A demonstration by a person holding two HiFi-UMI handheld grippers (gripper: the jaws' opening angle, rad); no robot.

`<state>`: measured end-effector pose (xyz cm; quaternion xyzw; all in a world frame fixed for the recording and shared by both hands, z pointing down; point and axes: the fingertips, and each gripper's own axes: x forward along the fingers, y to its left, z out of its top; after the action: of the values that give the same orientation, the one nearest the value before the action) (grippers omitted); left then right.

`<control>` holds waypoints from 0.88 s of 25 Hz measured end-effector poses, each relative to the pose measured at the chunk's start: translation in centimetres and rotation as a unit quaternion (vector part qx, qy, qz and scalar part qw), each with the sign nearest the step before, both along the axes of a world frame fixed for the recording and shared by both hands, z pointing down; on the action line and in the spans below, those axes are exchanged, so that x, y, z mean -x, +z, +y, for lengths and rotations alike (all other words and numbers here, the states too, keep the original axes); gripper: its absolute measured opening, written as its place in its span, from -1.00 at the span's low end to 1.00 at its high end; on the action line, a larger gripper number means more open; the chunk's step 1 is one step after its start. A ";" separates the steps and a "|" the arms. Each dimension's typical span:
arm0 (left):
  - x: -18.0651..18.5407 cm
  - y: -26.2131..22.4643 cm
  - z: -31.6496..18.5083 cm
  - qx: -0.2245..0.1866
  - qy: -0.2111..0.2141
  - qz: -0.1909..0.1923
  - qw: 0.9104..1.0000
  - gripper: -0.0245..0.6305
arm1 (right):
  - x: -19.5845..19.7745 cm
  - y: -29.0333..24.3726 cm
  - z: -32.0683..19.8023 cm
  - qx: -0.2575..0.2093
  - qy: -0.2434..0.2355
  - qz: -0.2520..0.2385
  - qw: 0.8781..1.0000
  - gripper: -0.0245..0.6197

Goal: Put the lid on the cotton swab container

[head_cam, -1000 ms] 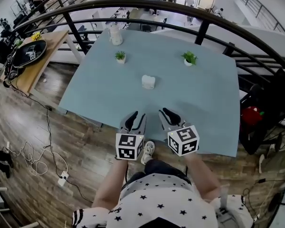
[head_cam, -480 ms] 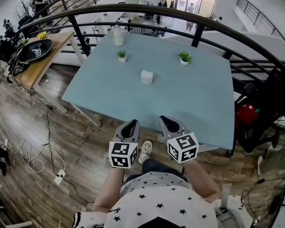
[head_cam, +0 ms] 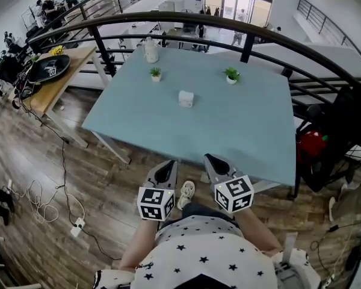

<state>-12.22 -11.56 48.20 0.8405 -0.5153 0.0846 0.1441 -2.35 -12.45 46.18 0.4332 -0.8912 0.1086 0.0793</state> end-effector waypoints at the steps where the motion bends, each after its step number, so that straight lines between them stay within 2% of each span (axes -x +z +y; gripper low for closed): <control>1: -0.1 0.0 0.1 -0.001 0.002 0.000 1.000 -0.92 | 0.0 -0.1 0.1 -0.002 0.001 0.000 1.000 -0.90; 22: -0.6 -1.2 0.2 -0.021 0.002 0.009 1.000 -0.92 | -0.4 -0.8 1.1 -0.002 -0.014 -0.003 1.000 -0.91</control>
<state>-11.60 -11.37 47.02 0.8453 -0.5137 0.0665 0.1312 -1.94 -11.30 45.33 0.4208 -0.8975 0.1069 0.0773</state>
